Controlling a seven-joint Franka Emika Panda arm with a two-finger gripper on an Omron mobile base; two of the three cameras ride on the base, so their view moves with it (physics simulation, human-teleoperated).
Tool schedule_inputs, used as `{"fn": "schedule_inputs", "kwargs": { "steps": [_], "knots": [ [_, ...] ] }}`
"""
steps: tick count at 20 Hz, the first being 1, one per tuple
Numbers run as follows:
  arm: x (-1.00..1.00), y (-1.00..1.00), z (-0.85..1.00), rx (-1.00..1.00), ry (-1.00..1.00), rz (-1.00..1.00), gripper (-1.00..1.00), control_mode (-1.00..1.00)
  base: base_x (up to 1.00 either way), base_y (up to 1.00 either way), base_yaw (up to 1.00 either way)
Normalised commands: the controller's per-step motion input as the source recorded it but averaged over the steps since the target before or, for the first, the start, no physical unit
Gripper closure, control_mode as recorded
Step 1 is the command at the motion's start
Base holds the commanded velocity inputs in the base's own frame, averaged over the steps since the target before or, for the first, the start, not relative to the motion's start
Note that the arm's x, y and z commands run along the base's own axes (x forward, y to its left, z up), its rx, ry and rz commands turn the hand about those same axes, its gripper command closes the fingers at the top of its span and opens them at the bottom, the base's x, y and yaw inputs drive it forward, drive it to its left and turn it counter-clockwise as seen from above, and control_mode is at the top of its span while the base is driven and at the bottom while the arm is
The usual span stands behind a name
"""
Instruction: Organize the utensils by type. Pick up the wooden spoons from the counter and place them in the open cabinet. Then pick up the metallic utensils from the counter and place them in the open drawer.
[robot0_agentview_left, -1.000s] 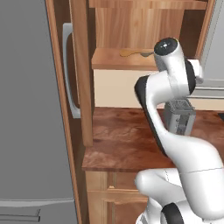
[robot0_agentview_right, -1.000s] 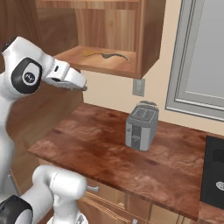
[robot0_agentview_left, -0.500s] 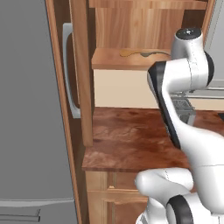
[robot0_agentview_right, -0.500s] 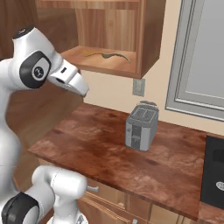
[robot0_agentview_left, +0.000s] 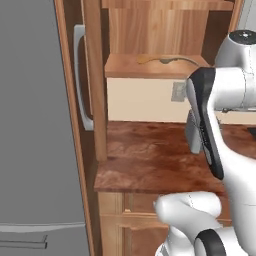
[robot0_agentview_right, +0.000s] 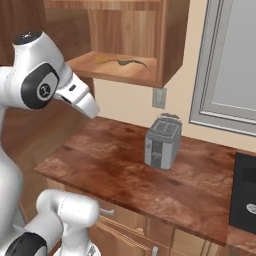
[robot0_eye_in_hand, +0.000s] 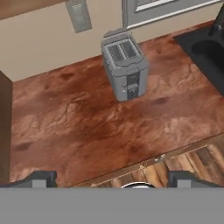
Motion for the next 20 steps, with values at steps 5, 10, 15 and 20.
{"fn": "schedule_inputs", "kwargs": {
  "steps": [5,10,15,20],
  "knots": [
    [0.00,0.00,0.00,0.00,0.00,0.00,-1.00,1.00,-0.75,0.00,0.00],
    [0.00,0.00,0.00,0.00,0.00,0.00,-1.00,1.00,-0.96,0.00,0.17],
    [0.00,0.00,0.00,0.00,0.00,0.00,-1.00,1.00,-0.91,0.16,0.56],
    [0.00,0.00,0.00,0.00,0.00,0.00,-1.00,1.00,-0.77,0.55,0.66]
  ]
}}
